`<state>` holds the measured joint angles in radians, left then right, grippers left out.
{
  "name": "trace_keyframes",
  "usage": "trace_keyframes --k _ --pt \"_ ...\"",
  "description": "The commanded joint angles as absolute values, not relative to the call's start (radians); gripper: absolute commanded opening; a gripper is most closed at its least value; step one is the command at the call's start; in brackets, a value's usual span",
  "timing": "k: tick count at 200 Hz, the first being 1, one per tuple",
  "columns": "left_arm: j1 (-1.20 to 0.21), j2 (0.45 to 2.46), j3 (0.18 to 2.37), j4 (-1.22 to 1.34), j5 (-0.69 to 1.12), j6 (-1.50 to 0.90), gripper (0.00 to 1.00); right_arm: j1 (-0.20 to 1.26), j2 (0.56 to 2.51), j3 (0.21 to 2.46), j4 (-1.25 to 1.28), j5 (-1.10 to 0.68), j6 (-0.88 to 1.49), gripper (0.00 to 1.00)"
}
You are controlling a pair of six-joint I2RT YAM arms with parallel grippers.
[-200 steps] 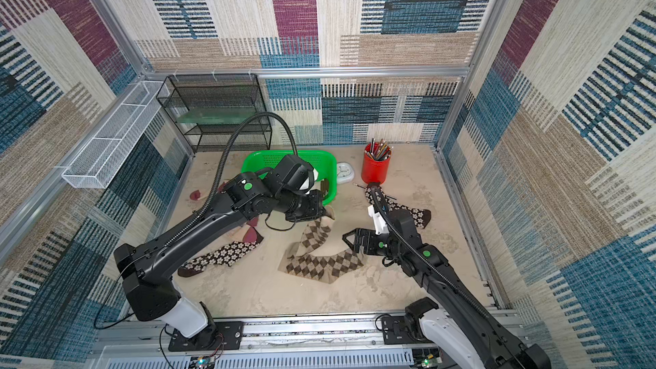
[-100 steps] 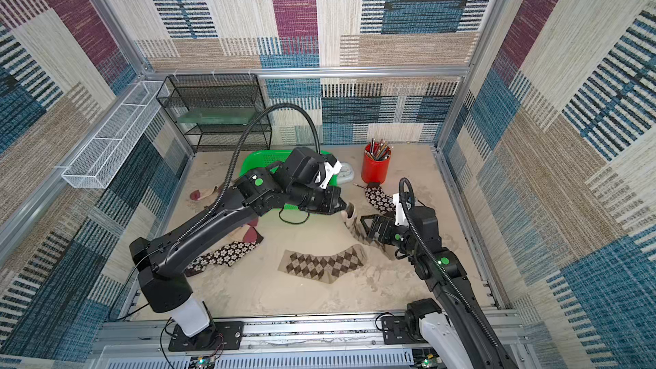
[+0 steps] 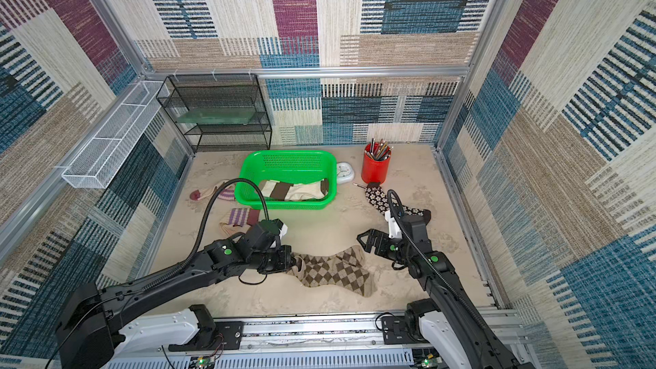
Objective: Place the socks together as a pair
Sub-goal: Flatten out the sock.
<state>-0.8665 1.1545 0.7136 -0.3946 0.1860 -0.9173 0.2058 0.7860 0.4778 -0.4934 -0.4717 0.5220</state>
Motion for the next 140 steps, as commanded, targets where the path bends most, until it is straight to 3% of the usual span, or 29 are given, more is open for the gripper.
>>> trace_keyframes --k 1,43,81,140 --pt "-0.864 1.134 0.708 -0.309 0.167 -0.959 0.05 0.222 0.824 0.484 -0.506 -0.488 0.502 0.96" --pt "-0.862 1.045 0.66 -0.446 0.087 -1.028 0.07 0.329 0.898 0.505 -0.594 -0.438 0.52 0.93" --pt "-0.864 0.898 0.556 -0.386 0.068 -1.106 0.07 0.44 0.882 0.499 -0.652 -0.409 0.589 0.92" --pt "-0.876 0.902 0.613 -0.426 0.1 -1.079 0.06 0.584 0.806 0.51 -0.739 -0.345 0.646 0.9"
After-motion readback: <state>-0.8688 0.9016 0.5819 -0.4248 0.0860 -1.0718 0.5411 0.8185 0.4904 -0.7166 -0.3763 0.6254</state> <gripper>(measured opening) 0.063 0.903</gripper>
